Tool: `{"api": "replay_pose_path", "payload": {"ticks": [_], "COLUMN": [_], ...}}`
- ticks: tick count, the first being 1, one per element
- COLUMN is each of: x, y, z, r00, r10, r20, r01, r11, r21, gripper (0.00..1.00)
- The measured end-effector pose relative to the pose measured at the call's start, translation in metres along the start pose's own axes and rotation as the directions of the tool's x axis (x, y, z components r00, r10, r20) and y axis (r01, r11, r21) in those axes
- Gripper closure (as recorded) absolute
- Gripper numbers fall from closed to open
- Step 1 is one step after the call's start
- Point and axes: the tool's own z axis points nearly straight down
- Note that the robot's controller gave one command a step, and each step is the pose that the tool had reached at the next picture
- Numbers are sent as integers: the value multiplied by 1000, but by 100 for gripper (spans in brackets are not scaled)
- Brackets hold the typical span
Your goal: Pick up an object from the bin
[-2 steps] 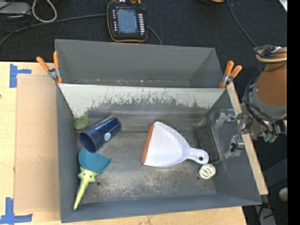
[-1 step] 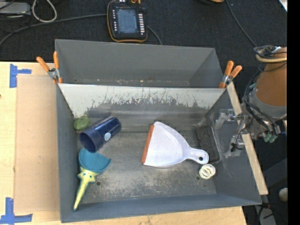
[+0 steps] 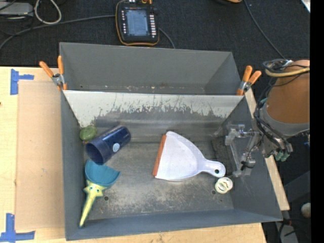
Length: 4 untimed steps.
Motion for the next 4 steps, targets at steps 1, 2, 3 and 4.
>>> {"api": "replay_pose_path", "payload": {"ticks": [1,2,3,4], "x": [23,47,13,49], "y": [-6,15,11,-6], "z": [9,23,46,52], "r00": [999,999,999,1000], "r10": [-38,-40,48,-15], "r20": [5,1,6,0], "r01": [38,40,-48,15], "r11": [999,999,999,1000], "r21": [2,0,1,-1], "gripper": [0,0,0,0]}}
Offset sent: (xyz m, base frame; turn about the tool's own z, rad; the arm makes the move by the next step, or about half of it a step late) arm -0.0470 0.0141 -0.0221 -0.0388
